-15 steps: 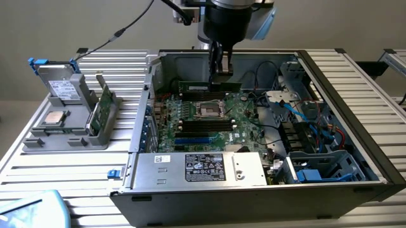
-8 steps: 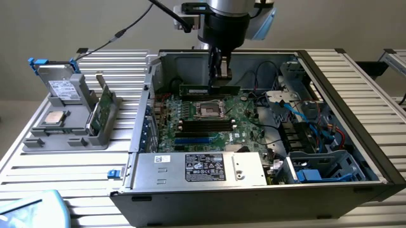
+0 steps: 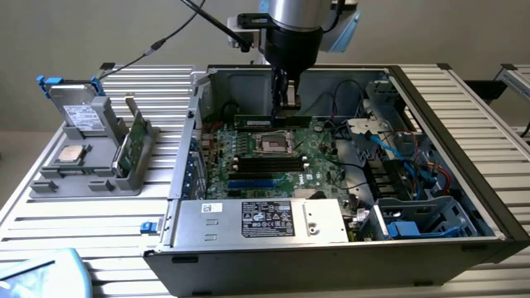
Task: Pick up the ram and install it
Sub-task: 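Pick up the ram and move it above insertion slot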
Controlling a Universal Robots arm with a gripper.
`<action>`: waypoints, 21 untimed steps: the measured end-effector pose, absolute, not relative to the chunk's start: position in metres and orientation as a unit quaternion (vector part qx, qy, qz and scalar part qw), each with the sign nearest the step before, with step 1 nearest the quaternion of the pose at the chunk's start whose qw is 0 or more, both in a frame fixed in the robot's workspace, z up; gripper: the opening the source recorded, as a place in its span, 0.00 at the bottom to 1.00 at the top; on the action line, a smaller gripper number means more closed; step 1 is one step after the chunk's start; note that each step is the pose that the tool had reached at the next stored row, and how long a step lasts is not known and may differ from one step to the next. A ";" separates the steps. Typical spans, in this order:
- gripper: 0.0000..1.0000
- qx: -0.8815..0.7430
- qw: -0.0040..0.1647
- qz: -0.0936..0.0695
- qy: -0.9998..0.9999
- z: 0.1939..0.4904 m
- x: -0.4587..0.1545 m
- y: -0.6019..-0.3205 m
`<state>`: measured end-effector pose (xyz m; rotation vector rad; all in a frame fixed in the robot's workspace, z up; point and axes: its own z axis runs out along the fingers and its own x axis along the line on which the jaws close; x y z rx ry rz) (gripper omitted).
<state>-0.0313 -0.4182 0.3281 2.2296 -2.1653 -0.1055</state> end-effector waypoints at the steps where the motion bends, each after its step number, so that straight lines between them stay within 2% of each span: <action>1: 0.14 0.718 0.016 -0.034 -0.696 0.326 -0.031 -0.418; 21: 0.14 0.719 0.016 -0.034 -0.694 0.290 -0.030 -0.414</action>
